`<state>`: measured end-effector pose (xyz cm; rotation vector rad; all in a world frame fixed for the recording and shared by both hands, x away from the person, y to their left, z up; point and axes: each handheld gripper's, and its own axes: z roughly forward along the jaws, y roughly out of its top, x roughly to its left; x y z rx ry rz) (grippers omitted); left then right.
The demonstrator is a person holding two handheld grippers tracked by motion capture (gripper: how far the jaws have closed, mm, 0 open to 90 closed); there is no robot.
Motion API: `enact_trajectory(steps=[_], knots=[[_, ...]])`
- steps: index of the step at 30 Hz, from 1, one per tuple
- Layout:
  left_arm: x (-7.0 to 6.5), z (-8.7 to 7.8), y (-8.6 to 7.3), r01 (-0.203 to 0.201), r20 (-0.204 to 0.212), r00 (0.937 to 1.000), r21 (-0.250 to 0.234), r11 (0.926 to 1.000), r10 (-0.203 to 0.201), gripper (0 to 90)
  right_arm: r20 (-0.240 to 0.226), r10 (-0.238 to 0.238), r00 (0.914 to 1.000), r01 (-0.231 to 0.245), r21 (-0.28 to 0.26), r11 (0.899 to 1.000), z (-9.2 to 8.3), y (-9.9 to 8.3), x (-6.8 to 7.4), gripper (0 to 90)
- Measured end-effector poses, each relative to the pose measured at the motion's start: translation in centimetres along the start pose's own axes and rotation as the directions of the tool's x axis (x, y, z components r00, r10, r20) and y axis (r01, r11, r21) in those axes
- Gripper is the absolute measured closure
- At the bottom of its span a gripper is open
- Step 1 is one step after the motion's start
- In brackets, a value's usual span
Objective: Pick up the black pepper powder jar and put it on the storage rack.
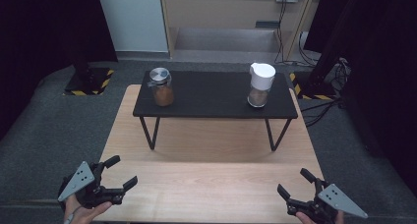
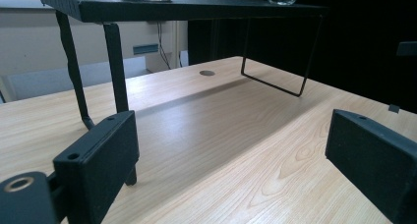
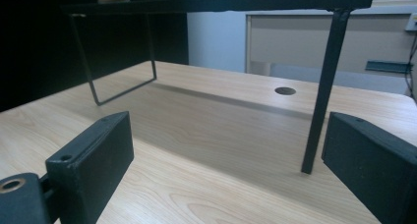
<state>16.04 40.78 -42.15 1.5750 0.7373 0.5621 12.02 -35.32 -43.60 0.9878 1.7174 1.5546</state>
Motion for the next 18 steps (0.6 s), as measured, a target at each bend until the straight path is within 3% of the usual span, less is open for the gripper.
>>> enact_trajectory(steps=[8, 18], knots=[[0.00, -0.11, -0.09, 0.008, 0.004, 1.0000, -0.014, 0.9999, -0.008, 4.8, -0.012, 0.035, 0.9993, -0.036, -0.044, 0.998, -0.11, -0.62, -0.24, 5.0], [-0.18, -0.09, -0.01, 0.004, 0.006, 1.0000, -0.009, 1.0000, -0.004, 4.8, -0.028, 0.058, 0.9979, -0.060, -0.048, 0.997, 0.03, -0.78, -0.43, 4.7]])
